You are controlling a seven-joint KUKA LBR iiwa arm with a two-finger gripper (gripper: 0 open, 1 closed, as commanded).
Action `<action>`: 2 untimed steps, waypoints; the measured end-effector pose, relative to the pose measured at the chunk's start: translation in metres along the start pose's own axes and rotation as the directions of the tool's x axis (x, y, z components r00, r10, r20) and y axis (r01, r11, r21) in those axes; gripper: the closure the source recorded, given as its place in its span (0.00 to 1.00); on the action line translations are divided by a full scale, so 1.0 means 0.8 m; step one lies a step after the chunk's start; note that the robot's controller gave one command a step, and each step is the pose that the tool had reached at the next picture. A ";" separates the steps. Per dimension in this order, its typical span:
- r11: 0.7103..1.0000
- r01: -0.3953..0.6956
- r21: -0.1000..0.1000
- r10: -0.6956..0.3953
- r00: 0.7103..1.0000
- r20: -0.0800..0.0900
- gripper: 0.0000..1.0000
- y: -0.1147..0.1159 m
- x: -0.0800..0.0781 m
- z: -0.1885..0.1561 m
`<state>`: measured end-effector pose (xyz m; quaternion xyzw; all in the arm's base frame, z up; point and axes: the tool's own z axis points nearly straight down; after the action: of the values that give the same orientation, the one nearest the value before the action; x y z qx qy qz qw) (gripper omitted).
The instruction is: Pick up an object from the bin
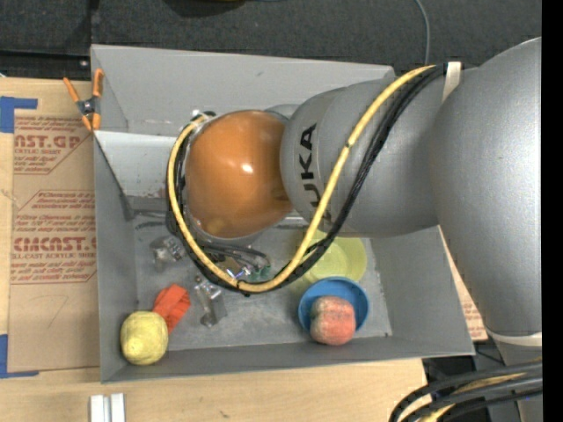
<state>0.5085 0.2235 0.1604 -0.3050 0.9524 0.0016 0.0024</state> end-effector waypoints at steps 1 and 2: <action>0.997 0.078 0.000 -0.078 0.997 -0.003 0.00 0.004 0.008 0.013; 0.898 0.440 -0.004 -0.440 0.898 0.000 0.00 0.016 -0.002 0.116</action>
Offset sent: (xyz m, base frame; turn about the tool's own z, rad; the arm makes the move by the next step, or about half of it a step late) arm -0.0041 0.0108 -0.0904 -0.4563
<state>0.5028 0.2352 0.0678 -0.5121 0.8589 0.0029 0.0015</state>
